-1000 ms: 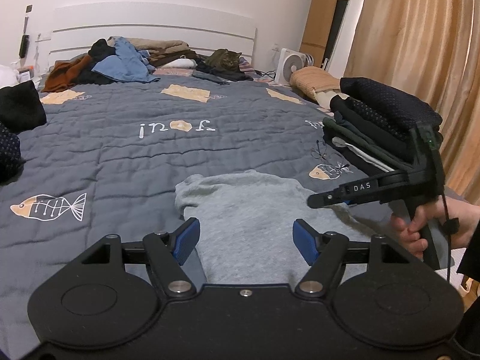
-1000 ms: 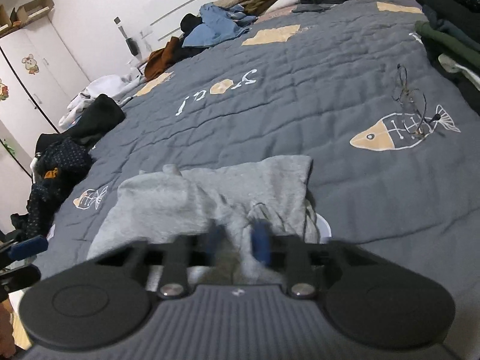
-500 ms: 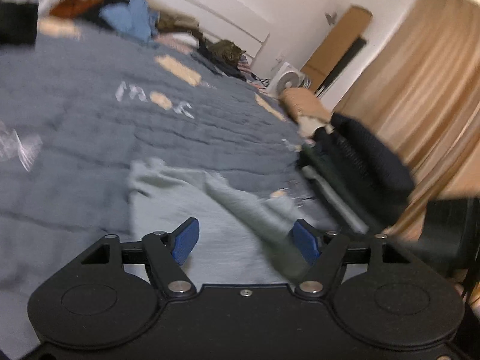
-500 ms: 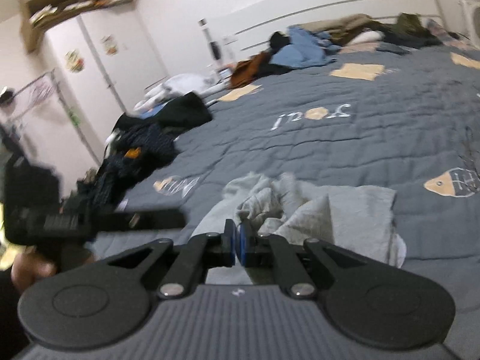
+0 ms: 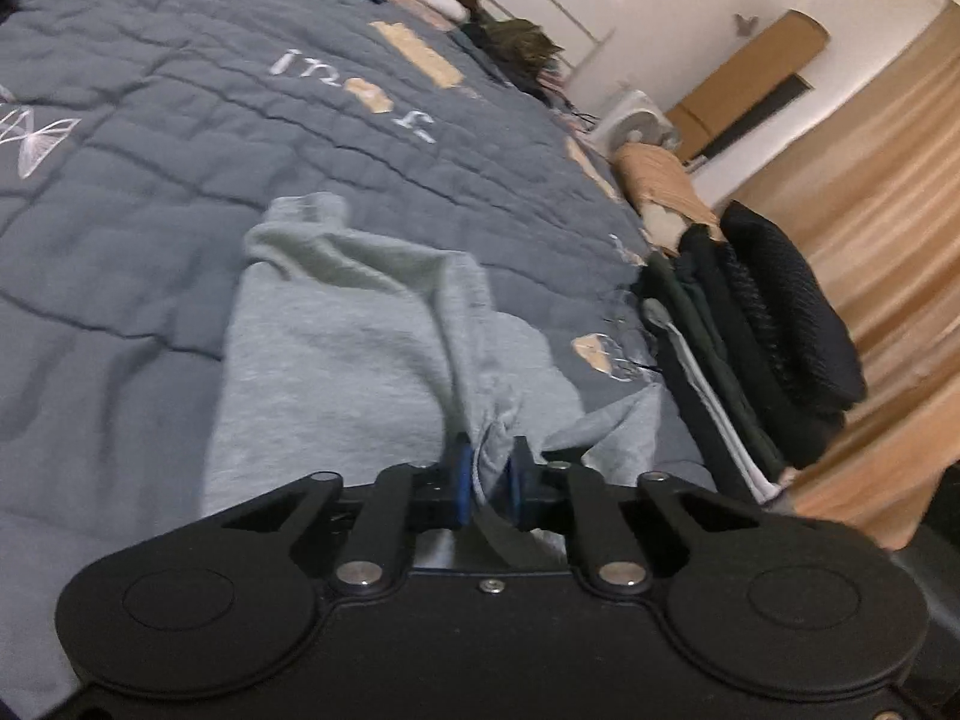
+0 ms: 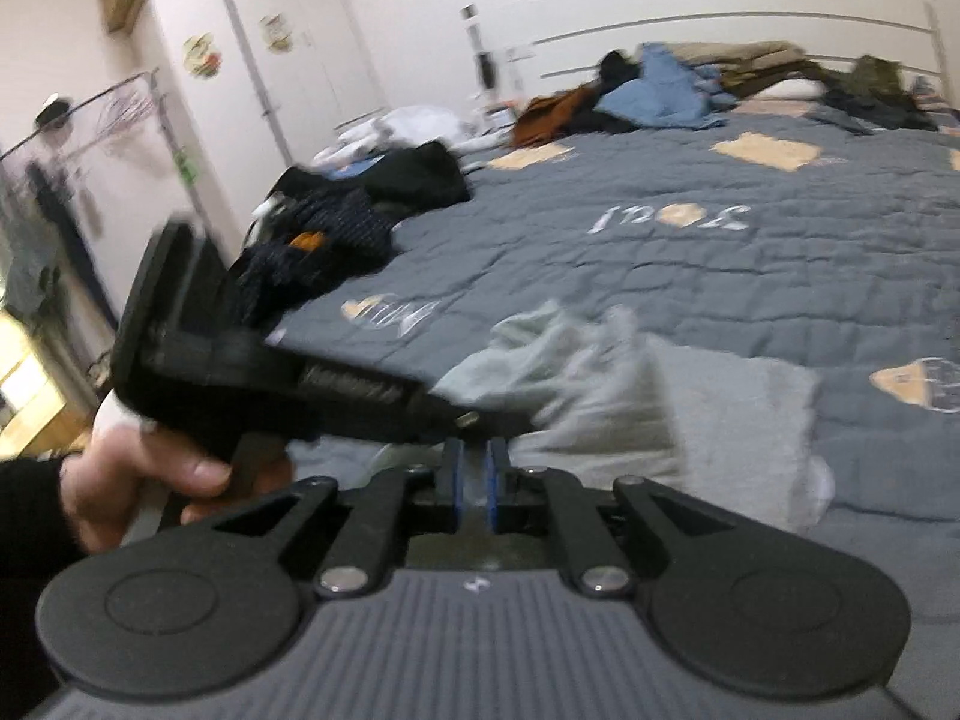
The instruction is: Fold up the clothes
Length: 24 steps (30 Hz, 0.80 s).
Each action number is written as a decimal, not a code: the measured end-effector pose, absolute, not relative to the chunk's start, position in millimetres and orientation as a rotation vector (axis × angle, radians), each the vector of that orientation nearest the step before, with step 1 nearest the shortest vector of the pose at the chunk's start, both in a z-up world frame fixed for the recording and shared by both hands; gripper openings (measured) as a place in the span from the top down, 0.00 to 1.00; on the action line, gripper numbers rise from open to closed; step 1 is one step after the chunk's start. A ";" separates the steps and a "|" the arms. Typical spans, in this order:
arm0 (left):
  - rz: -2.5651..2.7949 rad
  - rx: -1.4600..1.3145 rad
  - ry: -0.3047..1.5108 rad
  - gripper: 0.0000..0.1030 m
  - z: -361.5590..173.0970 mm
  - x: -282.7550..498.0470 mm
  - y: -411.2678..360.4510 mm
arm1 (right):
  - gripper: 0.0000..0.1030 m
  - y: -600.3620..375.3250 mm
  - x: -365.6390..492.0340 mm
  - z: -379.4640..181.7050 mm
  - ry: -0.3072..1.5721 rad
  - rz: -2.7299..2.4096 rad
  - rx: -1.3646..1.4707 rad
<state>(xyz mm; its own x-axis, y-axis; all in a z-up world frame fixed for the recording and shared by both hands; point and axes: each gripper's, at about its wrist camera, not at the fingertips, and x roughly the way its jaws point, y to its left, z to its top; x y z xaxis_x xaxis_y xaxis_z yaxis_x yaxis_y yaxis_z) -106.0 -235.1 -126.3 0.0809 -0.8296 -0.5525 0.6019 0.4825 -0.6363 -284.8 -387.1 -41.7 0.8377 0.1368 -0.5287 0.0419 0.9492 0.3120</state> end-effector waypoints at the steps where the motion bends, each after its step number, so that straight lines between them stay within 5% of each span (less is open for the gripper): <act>1: -1.089 -0.274 1.021 0.91 -125.0 -105.4 -233.6 | 0.93 -396.8 -289.5 -37.9 0.557 0.034 0.354; 6: -1.117 -0.289 0.997 0.91 -114.9 -109.5 -229.5 | 0.92 -446.6 -313.5 -29.6 0.456 -0.094 0.467; 24: -1.241 -0.316 0.907 0.94 -79.9 -122.0 -199.9 | 0.89 -459.9 -250.2 -82.6 0.598 -0.088 0.481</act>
